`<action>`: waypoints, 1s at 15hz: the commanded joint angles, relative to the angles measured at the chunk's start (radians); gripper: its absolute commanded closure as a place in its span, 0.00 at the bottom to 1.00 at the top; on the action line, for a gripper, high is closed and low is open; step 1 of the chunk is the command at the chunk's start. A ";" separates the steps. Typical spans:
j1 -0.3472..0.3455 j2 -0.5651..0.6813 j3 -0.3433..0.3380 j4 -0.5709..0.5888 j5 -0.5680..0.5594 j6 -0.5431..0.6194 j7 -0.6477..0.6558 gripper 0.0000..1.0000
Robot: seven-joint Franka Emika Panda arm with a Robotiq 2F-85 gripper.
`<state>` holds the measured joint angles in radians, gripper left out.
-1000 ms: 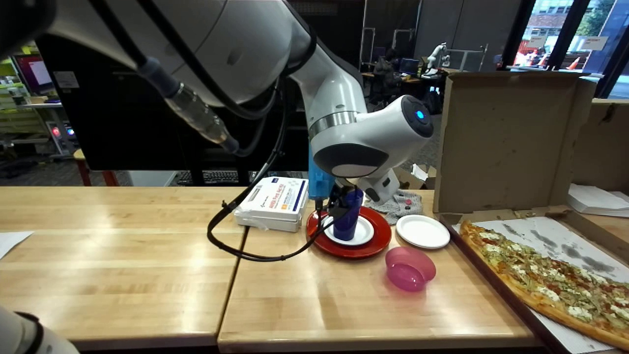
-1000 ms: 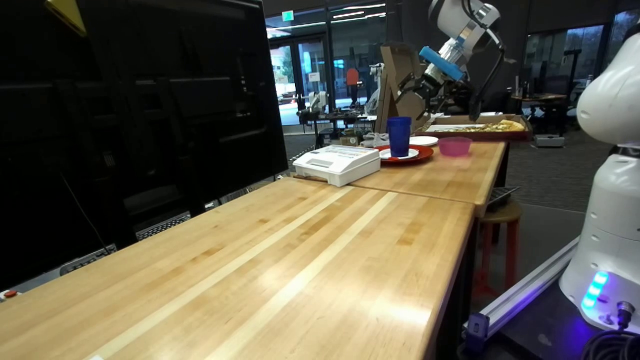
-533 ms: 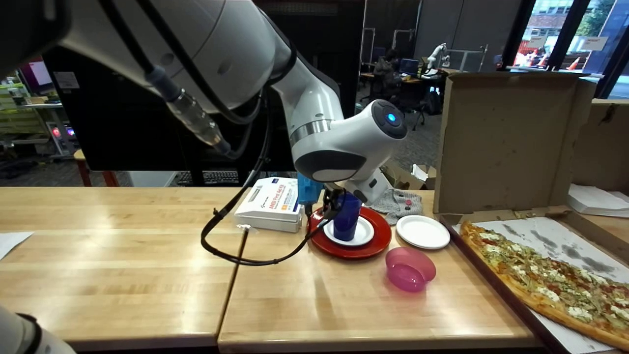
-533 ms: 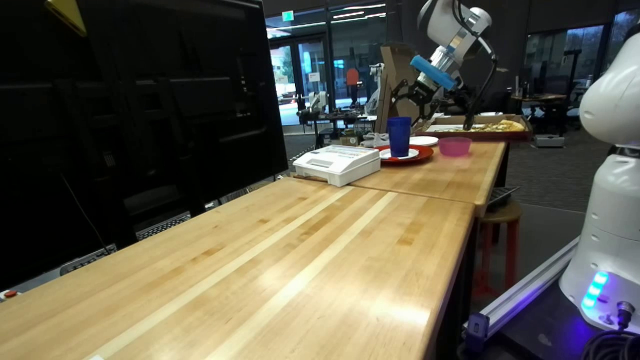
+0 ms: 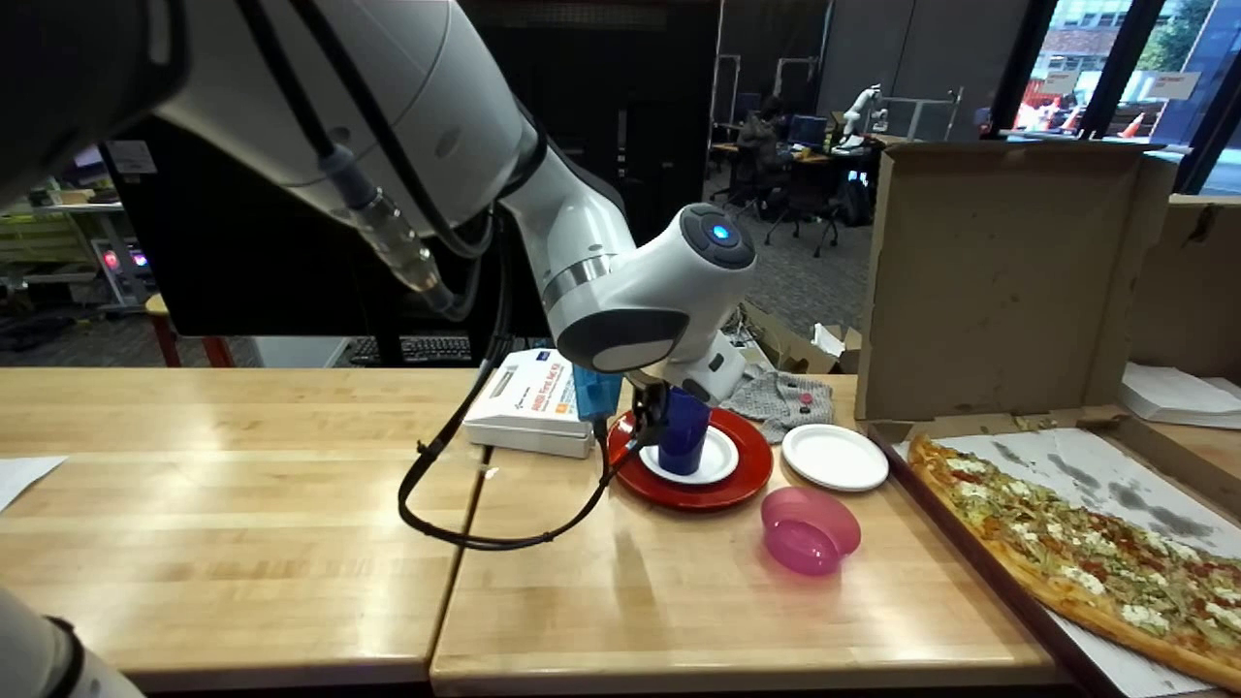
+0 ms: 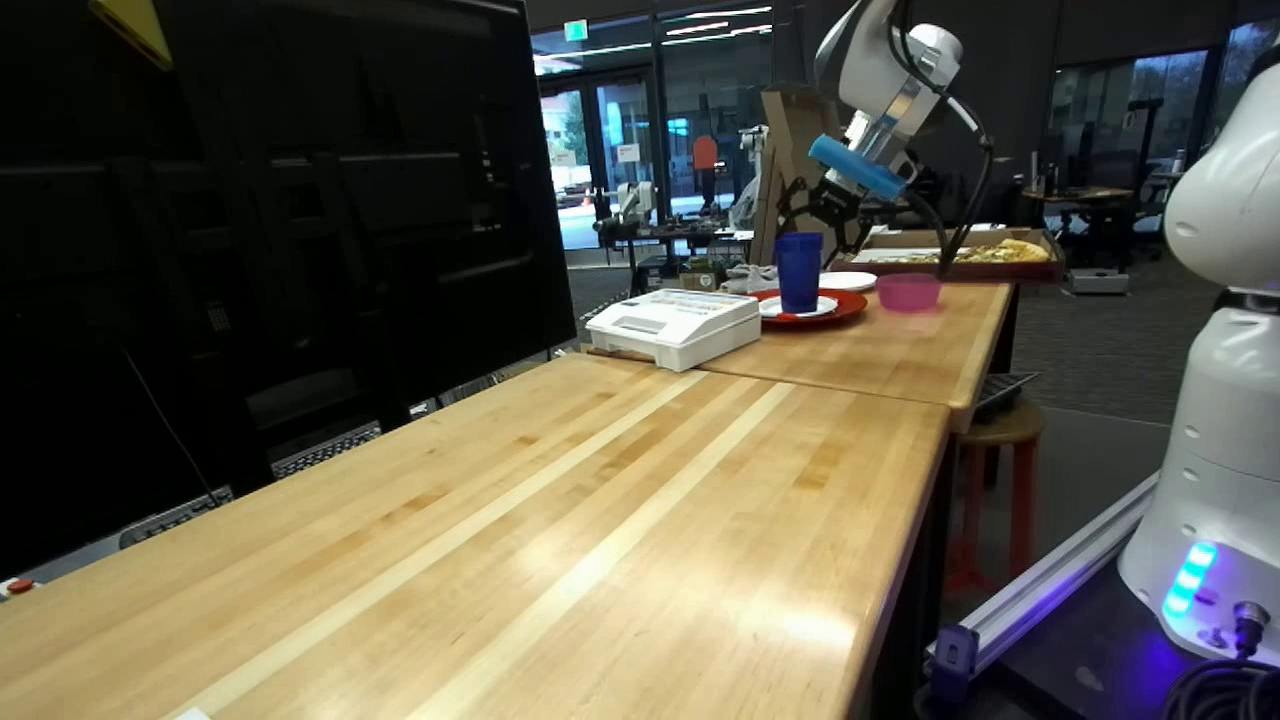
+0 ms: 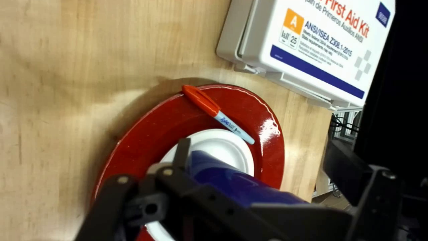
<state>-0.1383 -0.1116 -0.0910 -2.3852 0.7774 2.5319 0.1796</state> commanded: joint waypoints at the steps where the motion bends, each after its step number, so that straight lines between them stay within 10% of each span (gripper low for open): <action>1: 0.015 -0.003 0.007 -0.022 -0.082 0.038 0.044 0.00; 15: 0.041 0.016 0.014 -0.029 -0.329 0.049 0.047 0.00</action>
<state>-0.0998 -0.0946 -0.0770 -2.3975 0.5256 2.5524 0.2054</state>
